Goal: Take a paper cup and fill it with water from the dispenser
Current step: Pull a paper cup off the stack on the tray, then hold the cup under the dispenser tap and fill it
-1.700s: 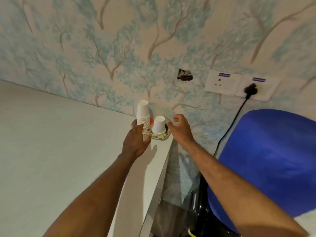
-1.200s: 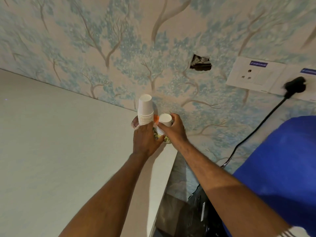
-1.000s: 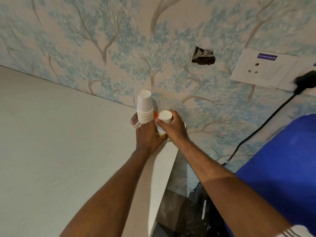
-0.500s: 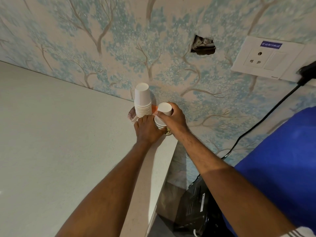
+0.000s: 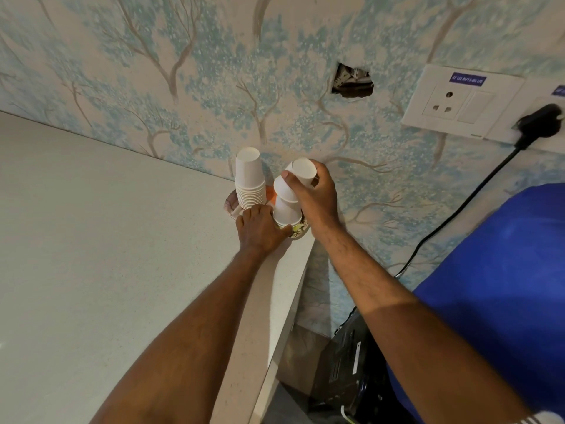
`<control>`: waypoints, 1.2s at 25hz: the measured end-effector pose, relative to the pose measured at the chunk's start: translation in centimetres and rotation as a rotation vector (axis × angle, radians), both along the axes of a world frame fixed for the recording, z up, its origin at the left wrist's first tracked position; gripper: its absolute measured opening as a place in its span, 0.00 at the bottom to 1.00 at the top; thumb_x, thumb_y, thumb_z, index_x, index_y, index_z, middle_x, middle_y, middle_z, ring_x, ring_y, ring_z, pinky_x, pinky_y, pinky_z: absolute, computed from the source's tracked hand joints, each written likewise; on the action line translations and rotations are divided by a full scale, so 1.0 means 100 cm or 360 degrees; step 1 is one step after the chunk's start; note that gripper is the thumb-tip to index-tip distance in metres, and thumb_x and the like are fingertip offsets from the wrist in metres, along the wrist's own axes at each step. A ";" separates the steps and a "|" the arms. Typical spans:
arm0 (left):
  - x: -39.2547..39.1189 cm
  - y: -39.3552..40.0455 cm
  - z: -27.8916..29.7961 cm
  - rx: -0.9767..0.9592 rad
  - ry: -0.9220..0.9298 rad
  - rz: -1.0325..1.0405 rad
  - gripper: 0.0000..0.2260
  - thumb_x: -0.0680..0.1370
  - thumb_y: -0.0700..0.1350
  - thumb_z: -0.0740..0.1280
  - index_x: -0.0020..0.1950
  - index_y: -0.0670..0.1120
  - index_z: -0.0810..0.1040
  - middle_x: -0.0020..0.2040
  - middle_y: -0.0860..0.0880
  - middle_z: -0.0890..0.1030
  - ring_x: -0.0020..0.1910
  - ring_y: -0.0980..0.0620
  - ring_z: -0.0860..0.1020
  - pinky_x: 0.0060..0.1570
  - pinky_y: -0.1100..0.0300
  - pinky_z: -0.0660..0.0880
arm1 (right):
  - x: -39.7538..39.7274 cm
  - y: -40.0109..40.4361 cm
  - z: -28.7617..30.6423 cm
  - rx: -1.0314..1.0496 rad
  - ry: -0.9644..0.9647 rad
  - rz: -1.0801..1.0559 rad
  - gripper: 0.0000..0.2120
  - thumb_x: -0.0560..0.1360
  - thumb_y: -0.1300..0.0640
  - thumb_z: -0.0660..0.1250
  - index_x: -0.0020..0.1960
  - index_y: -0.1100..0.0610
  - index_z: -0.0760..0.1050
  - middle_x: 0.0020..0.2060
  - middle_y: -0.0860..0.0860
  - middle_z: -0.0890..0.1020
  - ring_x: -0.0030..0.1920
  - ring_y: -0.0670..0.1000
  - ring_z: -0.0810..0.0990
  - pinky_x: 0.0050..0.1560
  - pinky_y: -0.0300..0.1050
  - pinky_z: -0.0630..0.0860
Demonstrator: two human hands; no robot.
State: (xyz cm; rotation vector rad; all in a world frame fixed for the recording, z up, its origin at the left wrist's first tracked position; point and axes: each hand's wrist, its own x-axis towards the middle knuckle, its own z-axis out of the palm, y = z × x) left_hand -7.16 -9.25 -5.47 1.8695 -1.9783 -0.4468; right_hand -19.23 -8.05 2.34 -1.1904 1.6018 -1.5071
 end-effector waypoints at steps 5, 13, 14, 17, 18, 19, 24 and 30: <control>0.005 0.021 0.004 -0.0144 0.0076 -0.0056 0.34 0.77 0.61 0.76 0.76 0.43 0.74 0.74 0.41 0.81 0.73 0.37 0.78 0.75 0.38 0.75 | -0.008 0.022 0.014 -0.0185 -0.0481 -0.0126 0.22 0.69 0.44 0.78 0.60 0.48 0.77 0.57 0.49 0.83 0.56 0.49 0.83 0.57 0.56 0.83; 0.009 0.103 0.017 -0.0436 0.0174 -0.0058 0.25 0.82 0.54 0.67 0.76 0.43 0.75 0.74 0.40 0.81 0.73 0.37 0.78 0.77 0.35 0.72 | -0.015 0.129 -0.015 0.0047 -0.1455 -0.0018 0.24 0.77 0.48 0.72 0.69 0.56 0.72 0.59 0.57 0.81 0.54 0.53 0.82 0.49 0.46 0.79; 0.009 0.118 0.017 -0.0447 0.0159 -0.0110 0.24 0.82 0.52 0.67 0.76 0.43 0.75 0.73 0.40 0.81 0.72 0.37 0.78 0.76 0.36 0.72 | -0.015 0.148 -0.022 0.0045 -0.1525 -0.0011 0.25 0.77 0.50 0.72 0.70 0.58 0.71 0.58 0.59 0.81 0.52 0.53 0.83 0.47 0.45 0.79; 0.007 0.159 0.012 -0.0455 0.0132 -0.0230 0.23 0.83 0.49 0.70 0.76 0.40 0.76 0.74 0.38 0.80 0.73 0.36 0.78 0.78 0.37 0.71 | -0.017 0.206 -0.042 0.0018 -0.1721 0.0014 0.24 0.75 0.57 0.73 0.67 0.59 0.71 0.58 0.60 0.80 0.51 0.54 0.84 0.47 0.45 0.81; 0.005 0.173 0.008 -0.0438 0.0126 -0.0261 0.23 0.83 0.49 0.70 0.76 0.40 0.76 0.75 0.38 0.80 0.74 0.36 0.77 0.79 0.37 0.70 | -0.019 0.228 -0.049 0.0027 -0.1730 0.0026 0.22 0.74 0.58 0.73 0.66 0.59 0.71 0.58 0.60 0.81 0.52 0.54 0.84 0.48 0.45 0.81; 0.002 0.188 0.003 -0.0421 0.0126 -0.0298 0.23 0.83 0.49 0.70 0.76 0.40 0.75 0.76 0.38 0.79 0.75 0.36 0.77 0.81 0.37 0.68 | -0.021 0.252 -0.058 0.0038 -0.1724 0.0040 0.22 0.74 0.59 0.72 0.66 0.58 0.71 0.58 0.60 0.81 0.54 0.54 0.84 0.50 0.45 0.81; -0.018 0.248 -0.027 -0.0352 0.0148 -0.0480 0.24 0.82 0.46 0.72 0.77 0.40 0.75 0.75 0.39 0.79 0.76 0.37 0.76 0.84 0.39 0.63 | -0.041 0.361 -0.112 0.0066 -0.1567 0.0047 0.27 0.75 0.65 0.71 0.71 0.60 0.68 0.63 0.61 0.80 0.62 0.59 0.83 0.58 0.50 0.80; -0.069 0.311 -0.069 -0.0133 0.0276 -0.0606 0.24 0.78 0.41 0.74 0.73 0.37 0.77 0.72 0.36 0.81 0.72 0.32 0.78 0.80 0.34 0.68 | -0.061 0.476 -0.178 0.0308 -0.1280 -0.0320 0.37 0.68 0.58 0.79 0.73 0.52 0.68 0.60 0.56 0.82 0.62 0.61 0.82 0.56 0.52 0.82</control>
